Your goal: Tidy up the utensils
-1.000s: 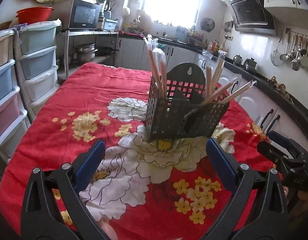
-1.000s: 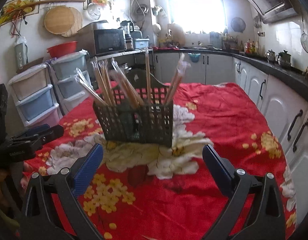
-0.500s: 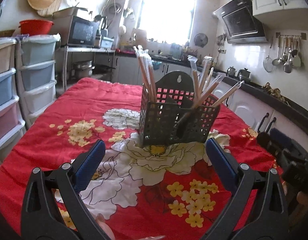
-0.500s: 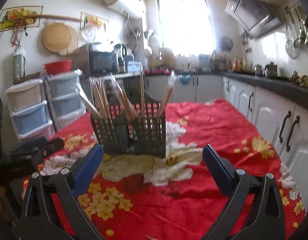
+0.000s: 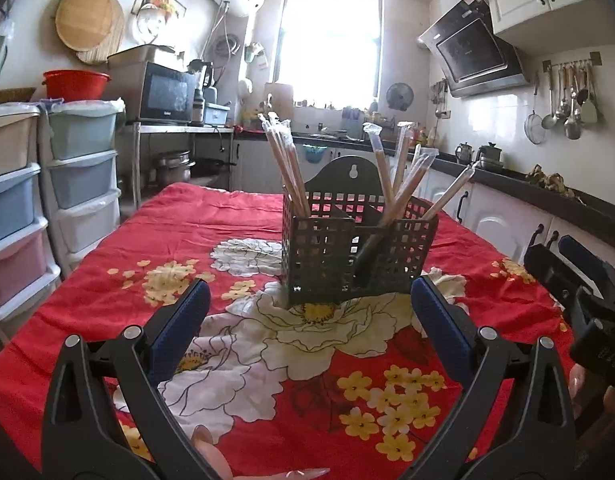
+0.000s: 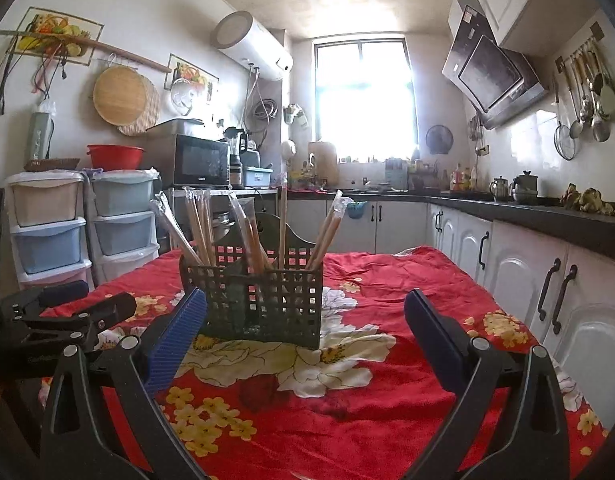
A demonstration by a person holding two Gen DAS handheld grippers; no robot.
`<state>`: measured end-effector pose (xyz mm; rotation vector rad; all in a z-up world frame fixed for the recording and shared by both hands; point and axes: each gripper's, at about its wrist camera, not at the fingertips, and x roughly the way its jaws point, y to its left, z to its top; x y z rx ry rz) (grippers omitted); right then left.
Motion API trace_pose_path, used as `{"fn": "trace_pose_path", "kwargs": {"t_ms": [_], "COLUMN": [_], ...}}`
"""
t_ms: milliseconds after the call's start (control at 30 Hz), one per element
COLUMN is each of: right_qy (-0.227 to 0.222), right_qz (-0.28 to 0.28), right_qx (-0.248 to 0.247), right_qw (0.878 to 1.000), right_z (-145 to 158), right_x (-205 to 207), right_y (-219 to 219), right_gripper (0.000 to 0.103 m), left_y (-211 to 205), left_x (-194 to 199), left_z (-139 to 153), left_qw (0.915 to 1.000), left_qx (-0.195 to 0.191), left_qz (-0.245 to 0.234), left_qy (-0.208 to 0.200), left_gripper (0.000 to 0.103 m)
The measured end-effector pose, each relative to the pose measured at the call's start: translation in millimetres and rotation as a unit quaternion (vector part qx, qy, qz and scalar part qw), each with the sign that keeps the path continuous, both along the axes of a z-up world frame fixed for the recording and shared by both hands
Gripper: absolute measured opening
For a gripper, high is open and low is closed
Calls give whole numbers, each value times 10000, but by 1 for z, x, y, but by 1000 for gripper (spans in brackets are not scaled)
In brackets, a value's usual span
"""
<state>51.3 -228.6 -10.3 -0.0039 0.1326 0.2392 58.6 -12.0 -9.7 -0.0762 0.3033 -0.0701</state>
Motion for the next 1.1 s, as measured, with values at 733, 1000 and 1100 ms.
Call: {"fn": "trace_pose_path", "kwargs": {"t_ms": [733,1000,1100], "right_qy": [28,32,42], "right_qz": [-15,-33,-53], "right_qx": [30,44,65], "right_qw": [10000,10000,10000], "right_z": [-2,-3,-3], "right_x": [-2,-2,-3], "right_y": [3,3,3], "right_gripper": [97,97,97], "left_y": [5,5,6], "left_x": [-5,-6,-6], "left_z": [1,1,1], "left_qw": [9998,9998,9998], "left_qx": [-109,-109,-112], "left_qz": [14,21,26], "left_qy": [-142,-150,-148], "left_gripper": [93,93,93]}}
